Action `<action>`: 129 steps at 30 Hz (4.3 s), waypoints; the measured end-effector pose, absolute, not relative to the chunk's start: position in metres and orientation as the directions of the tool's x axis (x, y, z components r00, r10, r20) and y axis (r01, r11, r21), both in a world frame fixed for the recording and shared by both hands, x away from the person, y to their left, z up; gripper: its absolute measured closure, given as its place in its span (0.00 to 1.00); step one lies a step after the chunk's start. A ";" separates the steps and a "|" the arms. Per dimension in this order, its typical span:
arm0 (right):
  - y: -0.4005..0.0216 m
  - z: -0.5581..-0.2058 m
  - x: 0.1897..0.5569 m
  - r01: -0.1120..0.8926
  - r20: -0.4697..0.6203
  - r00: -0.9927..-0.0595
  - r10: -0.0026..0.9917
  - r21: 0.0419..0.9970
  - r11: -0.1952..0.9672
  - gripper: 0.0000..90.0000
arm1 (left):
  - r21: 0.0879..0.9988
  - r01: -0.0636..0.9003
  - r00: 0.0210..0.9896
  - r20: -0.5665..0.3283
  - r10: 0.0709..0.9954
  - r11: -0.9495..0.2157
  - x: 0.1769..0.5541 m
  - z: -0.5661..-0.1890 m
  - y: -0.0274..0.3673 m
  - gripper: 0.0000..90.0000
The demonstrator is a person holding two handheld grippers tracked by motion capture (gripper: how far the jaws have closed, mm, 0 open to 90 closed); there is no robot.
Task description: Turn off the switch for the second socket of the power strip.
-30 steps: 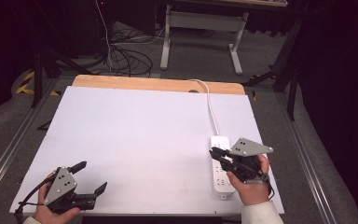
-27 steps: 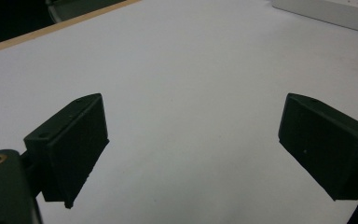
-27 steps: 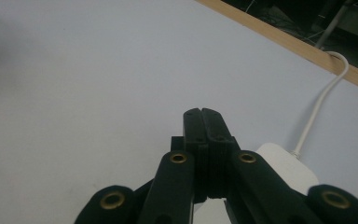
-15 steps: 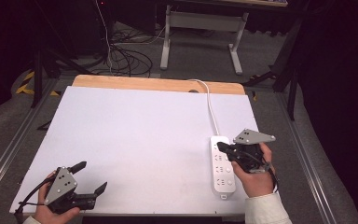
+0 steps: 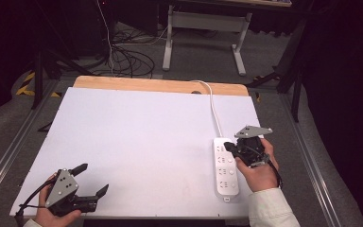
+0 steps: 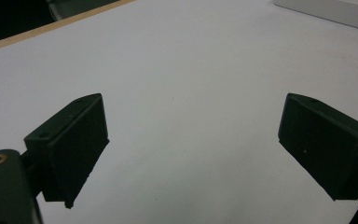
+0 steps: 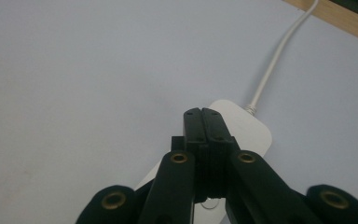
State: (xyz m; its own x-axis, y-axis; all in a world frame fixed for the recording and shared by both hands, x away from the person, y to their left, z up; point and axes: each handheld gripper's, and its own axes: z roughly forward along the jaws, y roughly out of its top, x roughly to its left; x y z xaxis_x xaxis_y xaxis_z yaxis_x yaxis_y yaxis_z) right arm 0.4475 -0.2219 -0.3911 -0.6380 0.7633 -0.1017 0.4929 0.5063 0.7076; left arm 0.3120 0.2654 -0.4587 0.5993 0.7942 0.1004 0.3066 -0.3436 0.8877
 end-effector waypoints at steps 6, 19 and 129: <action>-0.225 -0.399 0.458 0.567 -0.066 -0.615 0.786 0.655 0.499 1.00 | 0.887 0.308 0.598 0.099 0.795 -0.343 0.312 -0.459 0.266 0.10; -0.230 -0.413 0.468 0.652 -0.044 -0.590 0.806 0.563 0.508 1.00 | 0.885 0.310 0.597 0.102 0.795 -0.346 0.313 -0.459 0.266 0.10; -0.226 -0.428 0.448 0.625 -0.129 -0.549 0.826 0.592 0.509 0.96 | 0.883 0.310 0.598 0.107 0.794 -0.352 0.313 -0.459 0.266 0.10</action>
